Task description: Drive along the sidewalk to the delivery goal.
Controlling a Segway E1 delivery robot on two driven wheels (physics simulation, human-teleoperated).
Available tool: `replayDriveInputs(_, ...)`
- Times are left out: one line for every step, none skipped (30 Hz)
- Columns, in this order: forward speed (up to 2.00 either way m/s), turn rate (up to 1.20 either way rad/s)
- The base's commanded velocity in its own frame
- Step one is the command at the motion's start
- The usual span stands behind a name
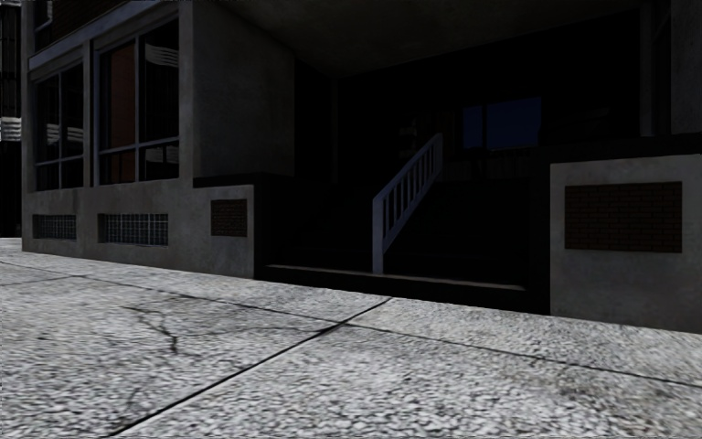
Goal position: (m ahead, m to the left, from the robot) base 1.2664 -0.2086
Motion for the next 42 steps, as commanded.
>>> replayDriveInputs(0.9,-0.23)
replayDriveInputs(0.87,-0.24)
replayDriveInputs(0.87,-0.24)
replayDriveInputs(0.81,-0.24)
replayDriveInputs(0.74,-0.24)
replayDriveInputs(0.72,-0.24)
replayDriveInputs(0.72,-0.24)
replayDriveInputs(0.7,-0.24)
replayDriveInputs(0.7,-0.24)
replayDriveInputs(0.7,-0.24)
replayDriveInputs(0.7,-0.24)
replayDriveInputs(0.7,-0.19)
replayDriveInputs(0.7,-0.12)
replayDriveInputs(0.7,-0.12)
replayDriveInputs(0.7,-0.05)
replayDriveInputs(0.7,-0.04)
replayDriveInputs(0.69,-0.03)
replayDriveInputs(0.65,-0.03)
replayDriveInputs(0.65,-0.03)
replayDriveInputs(0.54,-0.03)
replayDriveInputs(0.47,-0.11)
replayDriveInputs(0.37,-0.17)
replayDriveInputs(0.37,-0.17)
replayDriveInputs(0.32,-0.18)
replayDriveInputs(0.31,-0.19)
replayDriveInputs(0.31,-0.19)
replayDriveInputs(0.3,-0.19)
replayDriveInputs(0.3,-0.19)
replayDriveInputs(0.28,-0.19)
replayDriveInputs(0.28,-0.19)
replayDriveInputs(0.25,-0.19)
replayDriveInputs(0.23,-0.19)
replayDriveInputs(0.21,-0.19)
replayDriveInputs(0.21,-0.19)
replayDriveInputs(0.19,-0.19)
replayDriveInputs(0.19,-0.19)
replayDriveInputs(0.19,-0.19)
replayDriveInputs(0.18,-0.15)
replayDriveInputs(0.0,0.0)
replayDriveInputs(0.0,0.0)
replayDriveInputs(0.0,0.0)
replayDriveInputs(0.0,0.0)
